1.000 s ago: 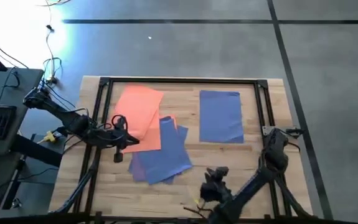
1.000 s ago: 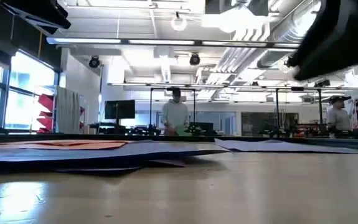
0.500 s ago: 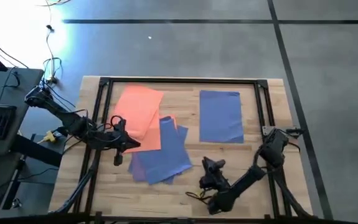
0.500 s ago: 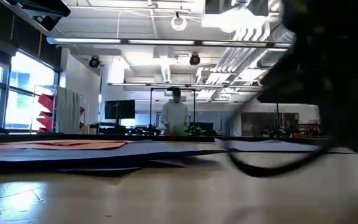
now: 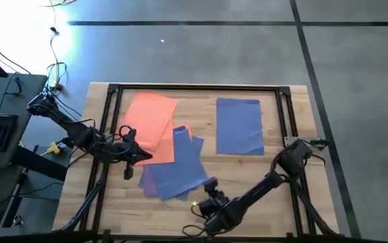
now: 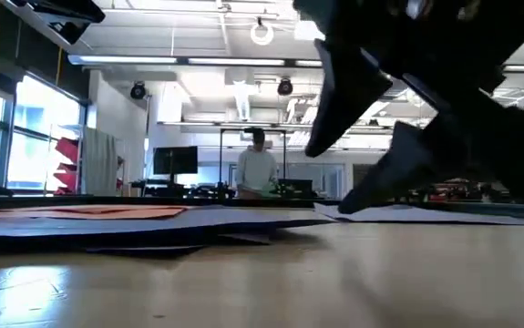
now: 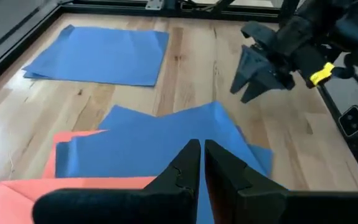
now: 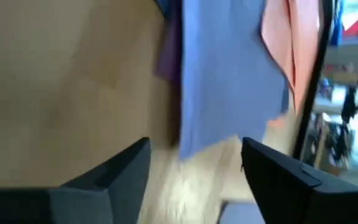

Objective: Organize paper
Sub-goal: Stack the blue paper on top of the blue paper

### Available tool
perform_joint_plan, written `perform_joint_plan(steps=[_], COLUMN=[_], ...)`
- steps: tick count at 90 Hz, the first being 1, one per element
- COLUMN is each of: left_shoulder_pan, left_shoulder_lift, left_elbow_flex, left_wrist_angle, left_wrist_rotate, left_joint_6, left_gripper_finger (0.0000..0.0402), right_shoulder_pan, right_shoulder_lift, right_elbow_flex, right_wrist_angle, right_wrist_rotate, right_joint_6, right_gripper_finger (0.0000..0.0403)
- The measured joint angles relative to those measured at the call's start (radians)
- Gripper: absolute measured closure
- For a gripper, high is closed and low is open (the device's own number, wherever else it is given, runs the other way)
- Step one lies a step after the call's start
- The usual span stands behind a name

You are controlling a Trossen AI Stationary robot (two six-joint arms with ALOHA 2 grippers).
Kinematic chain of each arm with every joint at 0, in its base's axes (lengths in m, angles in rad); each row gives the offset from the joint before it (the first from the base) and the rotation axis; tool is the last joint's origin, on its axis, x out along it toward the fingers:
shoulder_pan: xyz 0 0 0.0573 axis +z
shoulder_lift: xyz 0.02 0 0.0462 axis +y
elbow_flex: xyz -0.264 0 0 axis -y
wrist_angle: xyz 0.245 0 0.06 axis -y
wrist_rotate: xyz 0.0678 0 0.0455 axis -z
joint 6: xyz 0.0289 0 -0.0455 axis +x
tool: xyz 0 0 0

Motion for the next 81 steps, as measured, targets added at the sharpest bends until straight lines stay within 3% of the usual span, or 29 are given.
perform_joint_plan(steps=[11, 34, 54, 68, 81], left_shoulder_pan=[-0.017, -0.041, -0.048, -0.048, -0.048], left_shoulder_lift=[0.013, 0.082, 0.139, 0.153, 0.152], left_elbow_flex=[0.0, 0.0, 0.0, 0.0, 0.0], left_wrist_angle=[0.0, 0.013, 0.048, 0.056, 0.06], left_wrist_rotate=[-0.01, -0.034, -0.015, -0.002, -0.002], left_joint_6=[-0.001, -0.022, -0.019, 0.003, 0.008], left_gripper_finger=[0.0402, 0.0402, 0.0402, 0.0402, 0.0402], right_shoulder_pan=[-0.007, -0.063, -0.147, -0.172, -0.175], right_shoulder_lift=[0.0, -0.005, -0.006, -0.005, -0.002], right_elbow_flex=[-0.076, -0.121, -0.121, -0.123, -0.11], right_wrist_angle=[0.068, 0.198, 0.289, 0.328, 0.334], right_wrist_rotate=[-0.002, 0.104, -0.056, -0.076, -0.08], right_joint_6=[0.046, 0.008, -0.124, -0.133, -0.082], right_gripper_finger=[0.0154, 0.0163, 0.0187, 0.0222, 0.0297])
